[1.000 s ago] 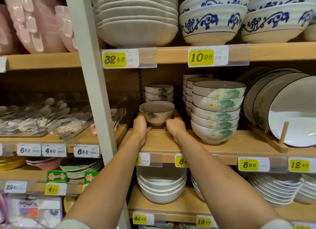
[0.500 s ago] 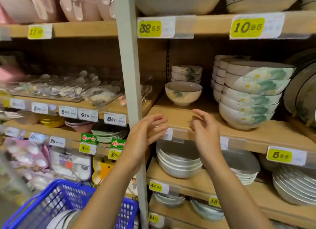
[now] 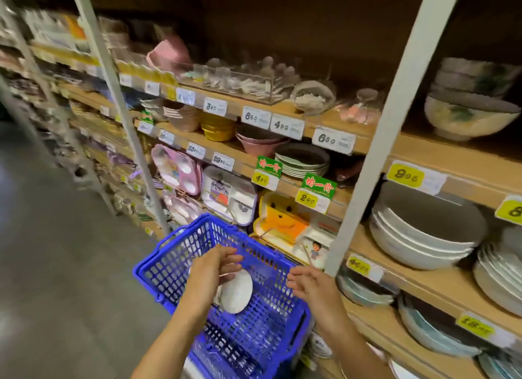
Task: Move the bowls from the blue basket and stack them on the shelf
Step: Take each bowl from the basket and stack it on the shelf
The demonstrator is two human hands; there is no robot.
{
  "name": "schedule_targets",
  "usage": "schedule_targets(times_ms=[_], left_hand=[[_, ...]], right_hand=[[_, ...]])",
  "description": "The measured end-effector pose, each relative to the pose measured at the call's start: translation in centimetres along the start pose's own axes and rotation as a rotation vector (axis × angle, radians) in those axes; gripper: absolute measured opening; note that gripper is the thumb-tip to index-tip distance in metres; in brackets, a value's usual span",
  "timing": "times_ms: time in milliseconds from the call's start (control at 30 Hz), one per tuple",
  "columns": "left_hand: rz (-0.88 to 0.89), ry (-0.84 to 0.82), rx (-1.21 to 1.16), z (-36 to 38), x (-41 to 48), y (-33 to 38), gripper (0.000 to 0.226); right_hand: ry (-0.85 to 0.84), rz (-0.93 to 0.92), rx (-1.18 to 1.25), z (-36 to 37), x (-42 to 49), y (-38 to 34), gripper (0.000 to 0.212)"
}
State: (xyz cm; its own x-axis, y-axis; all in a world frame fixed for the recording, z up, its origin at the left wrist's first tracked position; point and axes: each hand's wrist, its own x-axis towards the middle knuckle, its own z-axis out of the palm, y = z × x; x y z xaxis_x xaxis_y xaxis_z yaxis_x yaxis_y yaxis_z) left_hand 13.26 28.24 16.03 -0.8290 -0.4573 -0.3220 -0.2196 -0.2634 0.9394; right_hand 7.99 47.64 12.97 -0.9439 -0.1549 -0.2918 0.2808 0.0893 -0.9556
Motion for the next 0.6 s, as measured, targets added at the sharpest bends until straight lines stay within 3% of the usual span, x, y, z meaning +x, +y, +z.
schedule_targets(times_ms=[267,367,600], left_hand=[[-0.046,0.017,0.151,-12.5,3.6,-1.0,0.027],[-0.042,-0.012,0.235,-16.3,5.6,-1.2,0.027],[-0.118,-0.132,0.341,-17.3,11.7,-1.9,0.026]], right_hand=[[0.005,0.294,-0.063,11.6,2.5,5.6,0.018],[0.034,0.377,-0.073,14.6,2.9,7.1,0.032],[0.099,0.592,0.007,17.3,3.2,9.7,0.018]])
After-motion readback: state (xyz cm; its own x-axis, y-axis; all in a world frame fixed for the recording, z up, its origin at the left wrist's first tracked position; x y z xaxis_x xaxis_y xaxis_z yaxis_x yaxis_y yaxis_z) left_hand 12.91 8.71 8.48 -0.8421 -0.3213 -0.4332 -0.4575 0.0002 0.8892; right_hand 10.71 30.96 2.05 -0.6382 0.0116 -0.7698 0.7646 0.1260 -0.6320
